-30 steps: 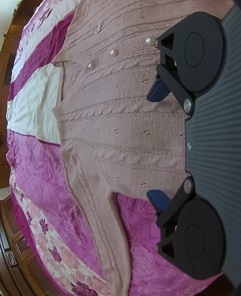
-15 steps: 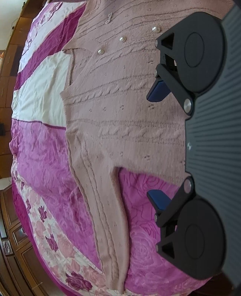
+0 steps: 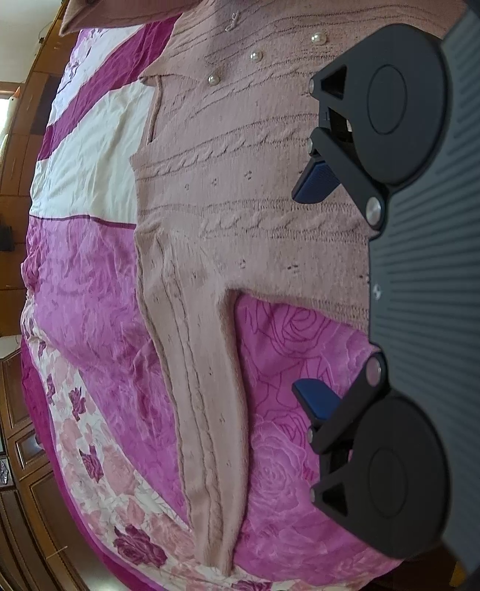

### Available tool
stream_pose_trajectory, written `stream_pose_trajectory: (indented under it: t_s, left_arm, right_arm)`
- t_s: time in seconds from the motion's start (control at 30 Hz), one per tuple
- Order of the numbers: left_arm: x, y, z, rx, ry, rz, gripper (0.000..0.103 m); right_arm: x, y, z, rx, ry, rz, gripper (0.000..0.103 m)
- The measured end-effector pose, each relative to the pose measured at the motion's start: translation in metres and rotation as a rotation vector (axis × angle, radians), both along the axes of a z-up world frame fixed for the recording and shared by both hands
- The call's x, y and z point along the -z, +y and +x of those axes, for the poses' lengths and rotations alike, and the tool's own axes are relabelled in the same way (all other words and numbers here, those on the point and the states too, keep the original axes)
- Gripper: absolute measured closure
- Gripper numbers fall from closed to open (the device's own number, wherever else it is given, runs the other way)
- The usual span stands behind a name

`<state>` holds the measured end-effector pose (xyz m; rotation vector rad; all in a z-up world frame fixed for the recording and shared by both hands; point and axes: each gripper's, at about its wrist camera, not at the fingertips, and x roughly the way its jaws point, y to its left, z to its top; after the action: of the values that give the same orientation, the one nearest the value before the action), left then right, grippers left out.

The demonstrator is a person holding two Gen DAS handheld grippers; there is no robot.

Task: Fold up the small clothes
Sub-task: 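Lift the held cuff and carry it across the cardigan front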

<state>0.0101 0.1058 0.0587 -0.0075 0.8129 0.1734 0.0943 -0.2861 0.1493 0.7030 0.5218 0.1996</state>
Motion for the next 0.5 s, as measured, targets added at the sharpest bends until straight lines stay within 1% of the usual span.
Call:
stream_pose_trajectory:
  t_s: [0.13,0.3,0.5]
  left_arm:
    - [0.002,0.006,0.000,-0.011,0.001,-0.011,0.000]
    - [0.005,0.012,0.000,-0.019,0.004,-0.016,0.000]
    - [0.009,0.023,0.000,-0.039,0.011,-0.024,0.000]
  right_arm:
    - [-0.001,0.022,0.007,-0.026,-0.002,0.026,0.088]
    - [0.008,0.053,0.019,-0.072,0.012,0.049,0.088]
    - [0.036,0.083,0.029,-0.120,0.059,0.097,0.088]
